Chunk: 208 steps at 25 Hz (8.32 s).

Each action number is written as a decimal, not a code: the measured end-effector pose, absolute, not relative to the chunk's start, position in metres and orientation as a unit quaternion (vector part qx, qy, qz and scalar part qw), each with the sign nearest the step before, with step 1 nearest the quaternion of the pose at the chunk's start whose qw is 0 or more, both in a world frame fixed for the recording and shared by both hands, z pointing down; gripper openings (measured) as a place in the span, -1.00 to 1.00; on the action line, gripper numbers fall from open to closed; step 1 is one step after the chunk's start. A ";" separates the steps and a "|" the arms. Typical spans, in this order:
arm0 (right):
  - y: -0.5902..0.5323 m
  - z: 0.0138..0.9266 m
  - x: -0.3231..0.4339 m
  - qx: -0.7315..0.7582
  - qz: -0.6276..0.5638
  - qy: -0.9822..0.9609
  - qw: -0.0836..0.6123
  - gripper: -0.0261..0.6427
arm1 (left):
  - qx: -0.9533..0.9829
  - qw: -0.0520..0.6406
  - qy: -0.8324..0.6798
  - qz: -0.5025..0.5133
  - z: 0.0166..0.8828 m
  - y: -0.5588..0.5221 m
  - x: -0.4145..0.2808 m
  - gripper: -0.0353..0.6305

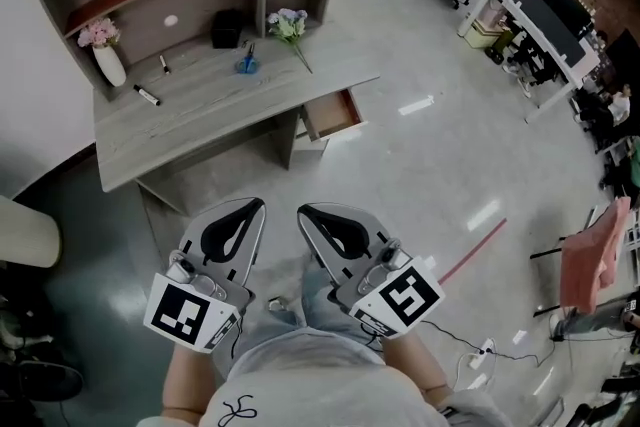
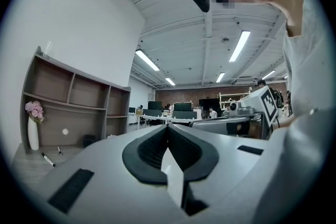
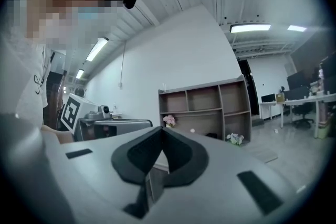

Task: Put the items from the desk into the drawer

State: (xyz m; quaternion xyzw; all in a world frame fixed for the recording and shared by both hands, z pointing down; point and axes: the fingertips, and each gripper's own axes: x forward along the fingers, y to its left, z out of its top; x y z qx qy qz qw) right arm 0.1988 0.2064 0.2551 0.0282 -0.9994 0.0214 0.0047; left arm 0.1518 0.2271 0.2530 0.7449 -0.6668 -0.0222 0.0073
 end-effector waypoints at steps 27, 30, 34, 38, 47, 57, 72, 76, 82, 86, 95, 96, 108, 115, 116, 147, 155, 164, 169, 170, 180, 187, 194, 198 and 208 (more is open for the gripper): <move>-0.028 0.244 0.154 -0.048 0.034 -0.998 -0.019 -0.89 | 0.686 -0.024 -0.727 -0.014 0.225 0.011 0.109 -0.87; -0.035 0.248 0.138 -0.040 0.039 -0.998 -0.016 -0.89 | 0.691 -0.020 -0.722 -0.009 0.231 0.003 0.092 -0.87; -0.043 0.253 0.107 -0.018 0.044 -0.999 -0.014 -0.89 | 0.702 -0.015 -0.712 -0.013 0.235 -0.004 0.060 -0.87; -0.045 0.254 0.060 -0.003 0.047 -0.999 -0.011 -0.89 | 0.707 -0.013 -0.707 -0.006 0.238 -0.007 0.011 -0.87; -0.043 0.250 -0.053 0.036 0.057 -0.998 -0.011 -0.89 | 0.739 0.005 -0.674 0.008 0.236 -0.004 -0.097 -0.87; -0.055 0.268 -0.119 0.102 0.065 -0.993 0.018 -0.89 | 0.768 -0.005 -0.640 0.002 0.238 -0.007 -0.172 -0.87; -0.110 0.394 -0.183 0.142 0.141 -0.964 0.174 -0.88 | 0.771 0.023 -0.636 -0.004 0.254 -0.013 -0.213 -0.86; -0.130 0.438 -0.206 0.151 0.167 -0.948 0.226 -0.81 | 0.764 0.025 -0.645 0.003 0.258 -0.013 -0.225 -0.87; -0.160 0.509 -0.221 0.182 0.208 -0.908 0.314 -0.70 | 0.750 0.035 -0.661 0.001 0.266 -0.020 -0.241 -0.87; -0.172 0.546 -0.223 0.203 0.239 -0.878 0.361 -0.68 | 0.745 0.041 -0.666 0.000 0.270 -0.024 -0.247 -0.87; -0.172 0.595 -0.227 0.212 0.280 -0.833 0.427 -0.59 | 0.734 0.058 -0.677 0.002 0.282 -0.026 -0.257 -0.87; -0.171 0.599 -0.227 0.212 0.277 -0.831 0.434 -0.59 | 0.733 0.060 -0.678 0.004 0.284 -0.025 -0.258 -0.87; -0.171 0.607 -0.235 0.210 0.179 -0.814 0.511 -0.61 | 0.726 0.063 -0.685 0.001 0.290 -0.023 -0.267 -0.87; -0.172 0.606 -0.231 0.229 0.184 -0.816 0.497 -0.67 | 0.724 0.061 -0.687 0.005 0.288 -0.019 -0.265 -0.87; -0.172 0.605 -0.230 0.234 0.189 -0.817 0.493 -0.67 | 0.723 0.062 -0.688 0.005 0.288 -0.017 -0.266 -0.87; -0.117 0.436 -0.116 0.276 0.185 -0.912 0.240 -0.67 | 0.812 0.017 -0.583 -0.009 0.265 -0.005 -0.156 -0.87; -0.123 0.419 -0.072 0.296 0.148 -0.917 0.224 -0.67 | 0.831 0.019 -0.555 -0.003 0.267 -0.021 -0.126 -0.87; -0.142 0.425 -0.006 0.278 0.139 -0.923 0.227 -0.67 | 0.828 0.011 -0.560 -0.009 0.264 -0.062 -0.064 -0.87; -0.164 0.429 0.047 0.257 0.136 -0.928 0.233 -0.67 | 0.816 0.010 -0.578 -0.012 0.258 -0.084 -0.015 -0.87; -0.169 0.430 0.056 0.253 0.134 -0.929 0.235 -0.67 | 0.813 0.010 -0.582 -0.011 0.258 -0.087 -0.006 -0.87; -0.208 0.459 0.111 0.164 0.075 -0.945 0.272 -0.67 | 0.762 0.009 -0.647 -0.011 0.262 -0.115 0.052 -0.87; -0.222 0.490 0.129 0.080 0.010 -0.946 0.313 -0.67 | 0.712 0.016 -0.702 -0.012 0.273 -0.118 0.071 -0.87; -0.224 0.536 0.132 -0.001 -0.072 -0.930 0.360 -0.67 | 0.679 0.015 -0.734 -0.001 0.281 -0.119 0.070 -0.87; -0.220 0.561 0.134 -0.037 -0.107 -0.915 0.388 -0.67 | 0.671 0.022 -0.741 -0.005 0.287 -0.120 0.063 -0.87; -0.218 0.619 0.151 -0.095 -0.141 -0.875 0.453 -0.67 | 0.656 0.029 -0.754 0.000 0.298 -0.120 0.046 -0.87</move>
